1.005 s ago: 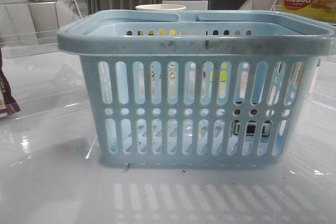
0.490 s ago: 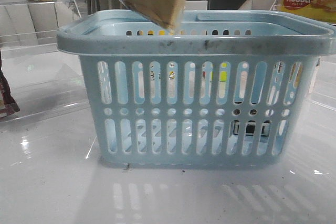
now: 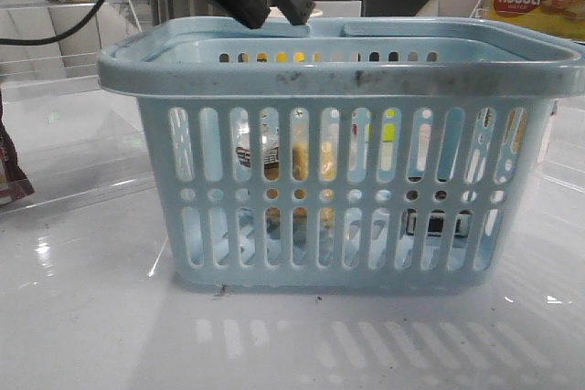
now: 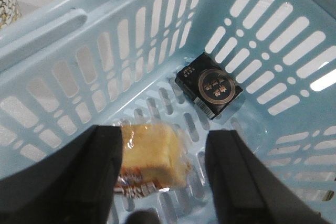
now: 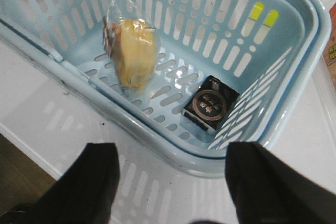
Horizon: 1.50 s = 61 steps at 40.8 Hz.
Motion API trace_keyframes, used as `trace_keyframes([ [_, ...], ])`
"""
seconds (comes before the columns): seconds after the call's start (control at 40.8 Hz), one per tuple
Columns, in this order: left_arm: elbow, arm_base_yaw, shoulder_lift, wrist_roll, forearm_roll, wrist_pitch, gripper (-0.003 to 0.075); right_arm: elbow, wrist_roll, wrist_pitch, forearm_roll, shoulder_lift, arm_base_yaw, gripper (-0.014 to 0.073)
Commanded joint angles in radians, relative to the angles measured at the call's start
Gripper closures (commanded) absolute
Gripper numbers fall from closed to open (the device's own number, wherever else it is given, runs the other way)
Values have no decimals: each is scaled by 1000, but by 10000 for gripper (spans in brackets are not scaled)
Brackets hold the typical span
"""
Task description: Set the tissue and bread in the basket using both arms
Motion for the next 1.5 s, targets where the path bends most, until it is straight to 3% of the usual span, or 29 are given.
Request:
trace_keyframes([
  [0.0, -38, -3, -99, 2, -1, -58, 246, -27, -11, -69, -4, -7, -2, 53],
  [0.27, 19, -3, -297, 2, 37, 2, 246, -27, -11, -69, -4, -7, -2, 53],
  [0.907, 635, -3, -936, -2, 109, 30, 246, -27, -11, -58, -4, -7, -2, 53],
  [1.03, 692, -3, -1034, -128, 240, 32, 246, -27, -11, -35, -4, -7, -2, 53],
  [1.177, 713, -3, -1091, -416, 482, 26, 246, -26, 3, 4, -4, -14, -2, 53],
  [1.471, 713, -3, -1099, -442, 511, 26, 246, 82, 26, 35, -4, -176, -2, 53],
])
